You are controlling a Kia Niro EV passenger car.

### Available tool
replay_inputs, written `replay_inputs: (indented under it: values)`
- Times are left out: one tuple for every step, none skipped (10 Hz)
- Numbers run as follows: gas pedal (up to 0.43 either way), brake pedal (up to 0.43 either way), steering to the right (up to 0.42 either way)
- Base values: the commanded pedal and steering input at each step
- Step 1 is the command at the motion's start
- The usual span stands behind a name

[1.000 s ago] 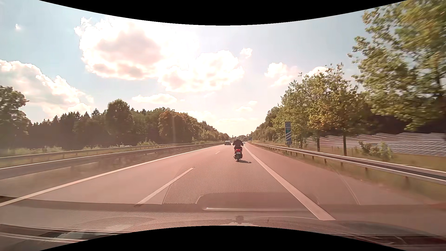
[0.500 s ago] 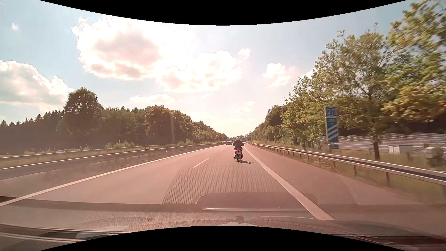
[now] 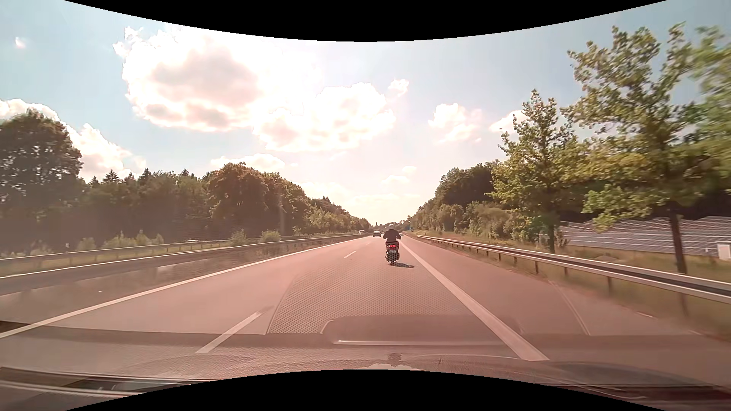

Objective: Follow the waypoints while adhering to traffic rules and regulations

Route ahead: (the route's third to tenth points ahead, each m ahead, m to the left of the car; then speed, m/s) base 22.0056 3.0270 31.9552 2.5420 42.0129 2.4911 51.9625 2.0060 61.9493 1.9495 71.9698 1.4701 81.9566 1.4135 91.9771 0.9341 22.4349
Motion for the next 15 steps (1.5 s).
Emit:
replay_inputs:
  values:
    - [0.248,0.012,0.002]
    - [0.248,0.012,0.002]
    - [0.248,0.012,0.002]
    - [0.248,0.012,0.002]
    - [0.248,0.012,0.002]
    - [0.248,0.012,0.003]
    - [0.248,0.012,0.003]
    - [0.248,0.012,0.003]
    - [0.248,0.012,0.003]
    - [0.26,0.012,0.003]
    - [0.26,0.012,0.003]
    - [0.26,0.012,0.003]
    - [0.26,0.012,0.003]
    - [0.26,0.012,0.003]
    - [0.26,0.012,0.002]
